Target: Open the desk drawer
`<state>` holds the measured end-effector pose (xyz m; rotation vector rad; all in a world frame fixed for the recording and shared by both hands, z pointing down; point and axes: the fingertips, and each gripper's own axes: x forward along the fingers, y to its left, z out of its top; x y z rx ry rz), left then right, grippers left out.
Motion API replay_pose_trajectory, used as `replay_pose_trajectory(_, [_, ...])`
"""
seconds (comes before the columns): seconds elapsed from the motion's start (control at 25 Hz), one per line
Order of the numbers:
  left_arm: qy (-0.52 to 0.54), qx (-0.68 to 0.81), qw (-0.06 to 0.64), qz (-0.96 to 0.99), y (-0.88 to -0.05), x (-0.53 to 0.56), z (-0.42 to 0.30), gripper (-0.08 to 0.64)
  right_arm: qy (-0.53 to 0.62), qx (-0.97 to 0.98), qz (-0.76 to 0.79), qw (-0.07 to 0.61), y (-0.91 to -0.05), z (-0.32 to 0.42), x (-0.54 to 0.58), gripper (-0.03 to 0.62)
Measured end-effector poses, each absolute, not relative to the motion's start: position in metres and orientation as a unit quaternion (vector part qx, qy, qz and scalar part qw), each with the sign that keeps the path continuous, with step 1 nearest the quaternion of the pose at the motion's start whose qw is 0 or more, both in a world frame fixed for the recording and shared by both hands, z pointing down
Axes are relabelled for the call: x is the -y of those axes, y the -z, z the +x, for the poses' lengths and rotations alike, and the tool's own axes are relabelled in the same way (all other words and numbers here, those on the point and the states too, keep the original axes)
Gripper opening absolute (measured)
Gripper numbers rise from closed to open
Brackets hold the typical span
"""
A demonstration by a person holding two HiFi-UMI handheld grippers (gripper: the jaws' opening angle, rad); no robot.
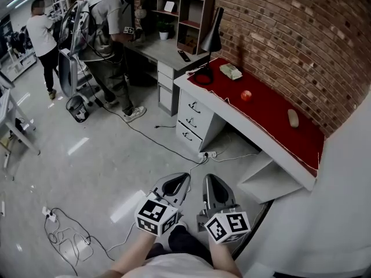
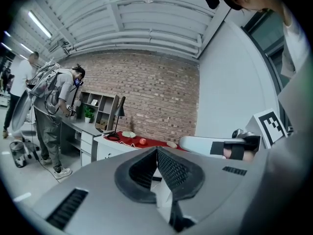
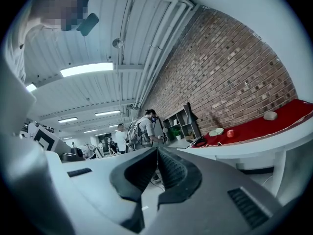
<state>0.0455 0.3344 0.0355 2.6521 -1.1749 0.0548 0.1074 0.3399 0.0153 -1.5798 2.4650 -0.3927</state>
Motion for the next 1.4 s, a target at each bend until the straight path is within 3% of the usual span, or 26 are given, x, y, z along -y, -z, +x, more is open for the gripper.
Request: replay_pose_trajectory(1.4, [-0.013, 0.438, 0.135, 0.889, -0.057, -0.218, 0.076, 0.009, 0.134, -0.837, -0.523, 0.091, -0.034, 0.146, -0.214, 0.018])
